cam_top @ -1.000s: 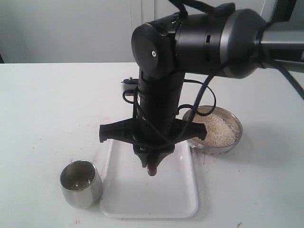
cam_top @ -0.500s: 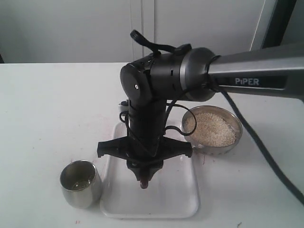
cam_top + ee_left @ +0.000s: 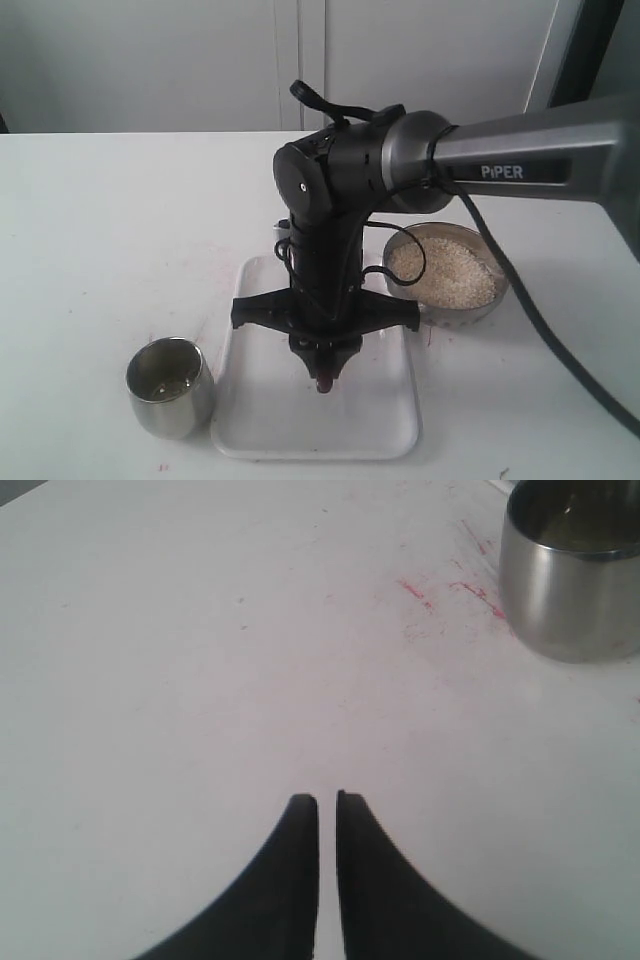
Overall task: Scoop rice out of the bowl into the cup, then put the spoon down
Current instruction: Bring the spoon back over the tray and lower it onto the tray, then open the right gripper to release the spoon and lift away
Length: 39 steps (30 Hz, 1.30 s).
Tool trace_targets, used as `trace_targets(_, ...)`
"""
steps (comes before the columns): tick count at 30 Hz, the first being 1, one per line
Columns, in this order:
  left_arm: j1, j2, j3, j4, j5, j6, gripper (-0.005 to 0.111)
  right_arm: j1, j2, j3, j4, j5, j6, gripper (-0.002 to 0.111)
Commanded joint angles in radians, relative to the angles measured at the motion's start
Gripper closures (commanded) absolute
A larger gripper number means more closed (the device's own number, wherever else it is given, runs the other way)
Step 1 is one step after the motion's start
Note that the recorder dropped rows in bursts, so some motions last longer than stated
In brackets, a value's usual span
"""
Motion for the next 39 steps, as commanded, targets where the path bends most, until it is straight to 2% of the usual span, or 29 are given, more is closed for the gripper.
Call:
trace_targets(1,-0.005,0.000,0.009,-0.006,0.048,-0.006,0.092,-0.009,0.014,-0.006,-0.010,0.012,-0.020,0.108)
trace_targets(5,-0.005,0.000,0.009,-0.006,0.048,-0.006,0.092,-0.009,0.018,-0.006,-0.010,0.007,-0.020,0.100)
trace_targets(11,-0.005,0.000,0.009,-0.006,0.048,-0.006,0.092,-0.010,0.018,-0.006,-0.014,-0.007,-0.020,0.077)
trace_targets(17,-0.005,0.000,0.009,-0.006,0.048,-0.006,0.092,-0.010,0.018,-0.009,-0.011,-0.010,-0.020,0.074)
trace_targets(21,-0.005,0.000,0.009,-0.006,0.048,-0.006,0.092,-0.010,-0.005,-0.010,-0.011,0.033,-0.076,0.075)
trace_targets(27,-0.005,0.000,0.009,-0.006,0.048,-0.006,0.092,-0.008,-0.124,-0.010,-0.006,0.097,-0.184,0.085)
trace_targets(30,-0.005,0.000,0.009,-0.006,0.048,-0.006,0.092,-0.008,-0.215,-0.010,-0.028,0.159,-0.235,0.091)
trace_targets(35,-0.005,0.000,0.009,-0.006,0.048,-0.006,0.092,0.006,-0.415,0.032,-0.102,0.159,-0.321,0.108)
trace_targets(39,-0.005,0.000,0.009,-0.006,0.048,-0.006,0.092,0.044,-0.635,0.112,-0.111,0.159,-0.321,0.108)
